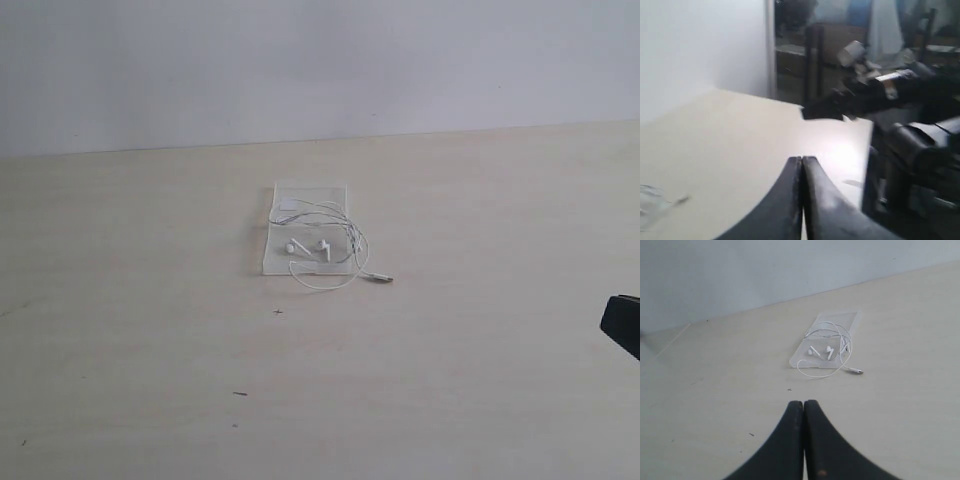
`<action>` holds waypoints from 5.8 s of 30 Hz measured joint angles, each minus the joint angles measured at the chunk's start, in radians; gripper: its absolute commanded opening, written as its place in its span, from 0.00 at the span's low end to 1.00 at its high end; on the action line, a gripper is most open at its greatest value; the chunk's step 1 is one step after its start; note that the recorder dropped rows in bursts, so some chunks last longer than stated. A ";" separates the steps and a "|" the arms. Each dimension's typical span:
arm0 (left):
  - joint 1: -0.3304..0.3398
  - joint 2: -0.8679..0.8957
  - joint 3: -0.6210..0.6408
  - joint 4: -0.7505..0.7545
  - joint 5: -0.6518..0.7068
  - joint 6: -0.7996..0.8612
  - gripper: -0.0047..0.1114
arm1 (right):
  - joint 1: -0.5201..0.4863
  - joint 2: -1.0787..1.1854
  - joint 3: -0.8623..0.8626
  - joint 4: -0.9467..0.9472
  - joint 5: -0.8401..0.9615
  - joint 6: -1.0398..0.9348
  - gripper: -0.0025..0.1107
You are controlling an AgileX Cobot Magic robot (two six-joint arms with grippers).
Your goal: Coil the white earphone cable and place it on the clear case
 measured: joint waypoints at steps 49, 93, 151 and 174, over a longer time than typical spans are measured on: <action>-0.117 -0.313 0.372 0.016 0.849 0.000 0.04 | 0.000 0.000 0.000 0.000 0.000 0.000 0.02; -0.113 -0.313 0.372 -0.004 0.999 -0.146 0.04 | 0.000 0.000 0.000 0.000 0.000 0.000 0.02; 0.016 -0.313 0.411 -1.844 1.406 1.843 0.04 | 0.000 0.000 0.000 0.000 0.000 0.000 0.02; 0.080 -0.313 0.412 -1.844 1.434 1.847 0.04 | 0.000 0.000 0.000 0.000 0.000 0.000 0.02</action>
